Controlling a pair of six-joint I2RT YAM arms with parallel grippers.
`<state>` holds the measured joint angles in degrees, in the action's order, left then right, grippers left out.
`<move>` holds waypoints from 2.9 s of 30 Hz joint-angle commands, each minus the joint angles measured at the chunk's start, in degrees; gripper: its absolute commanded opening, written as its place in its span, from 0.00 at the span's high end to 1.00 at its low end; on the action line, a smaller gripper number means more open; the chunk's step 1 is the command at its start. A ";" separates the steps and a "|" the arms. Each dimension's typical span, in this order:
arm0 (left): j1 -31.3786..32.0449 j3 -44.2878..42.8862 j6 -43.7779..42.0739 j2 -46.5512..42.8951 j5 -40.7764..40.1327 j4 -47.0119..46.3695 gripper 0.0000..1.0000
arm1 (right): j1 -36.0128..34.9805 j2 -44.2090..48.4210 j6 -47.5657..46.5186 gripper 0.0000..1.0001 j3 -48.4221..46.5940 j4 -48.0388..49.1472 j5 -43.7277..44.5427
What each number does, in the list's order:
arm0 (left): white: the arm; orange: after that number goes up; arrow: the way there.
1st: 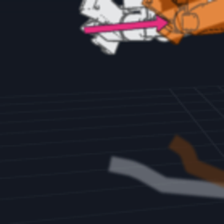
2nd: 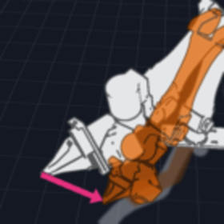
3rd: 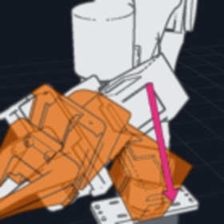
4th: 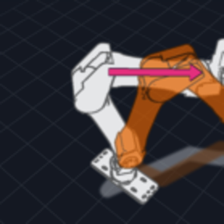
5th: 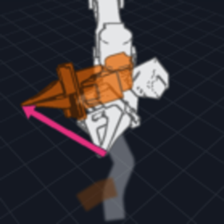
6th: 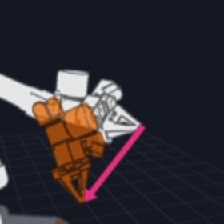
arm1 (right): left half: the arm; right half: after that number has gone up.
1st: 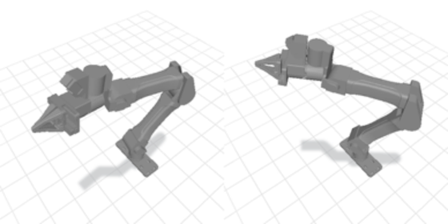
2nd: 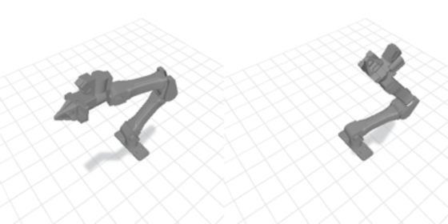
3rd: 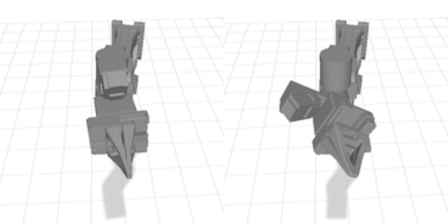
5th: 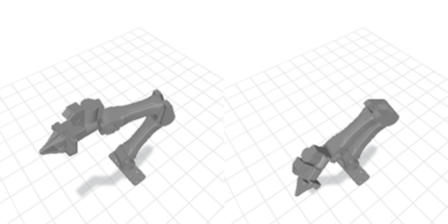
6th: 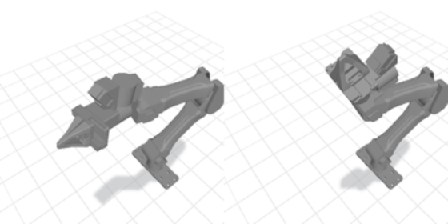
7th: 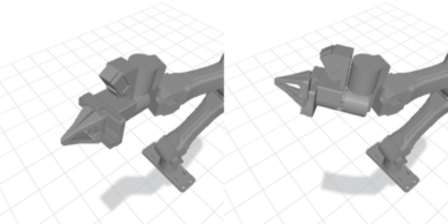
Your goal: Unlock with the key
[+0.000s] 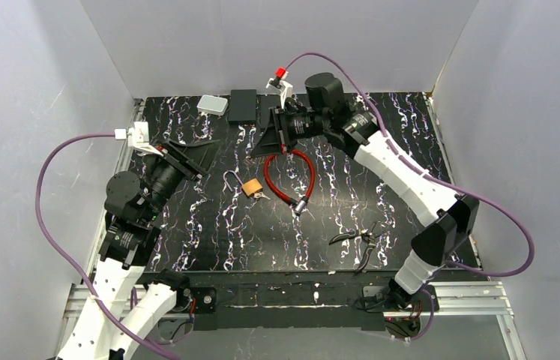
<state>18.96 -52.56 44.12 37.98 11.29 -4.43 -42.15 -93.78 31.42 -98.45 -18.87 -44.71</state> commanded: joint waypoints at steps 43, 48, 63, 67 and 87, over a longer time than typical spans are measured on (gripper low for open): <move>0.54 -4.09 -8.26 19.52 30.35 24.68 0.38 | -3.11 15.52 -16.56 0.99 16.15 -5.80 19.58; 0.68 0.11 -7.99 14.99 30.60 15.14 0.36 | -3.08 16.31 -16.23 0.99 16.44 -2.72 18.16; 0.80 9.45 -0.28 6.00 26.24 -12.26 0.42 | -3.11 16.70 -11.66 0.99 13.60 4.98 10.75; 0.73 10.31 -0.47 5.93 27.01 -13.33 0.43 | -3.08 16.33 -10.29 0.99 13.11 6.53 10.13; 1.04 12.22 3.31 7.51 26.81 -18.71 0.60 | -3.03 13.56 -6.59 0.99 11.76 10.61 8.38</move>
<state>19.68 -41.41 46.76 45.65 37.98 -19.51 -45.12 -79.61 24.27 -83.42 -11.70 -34.94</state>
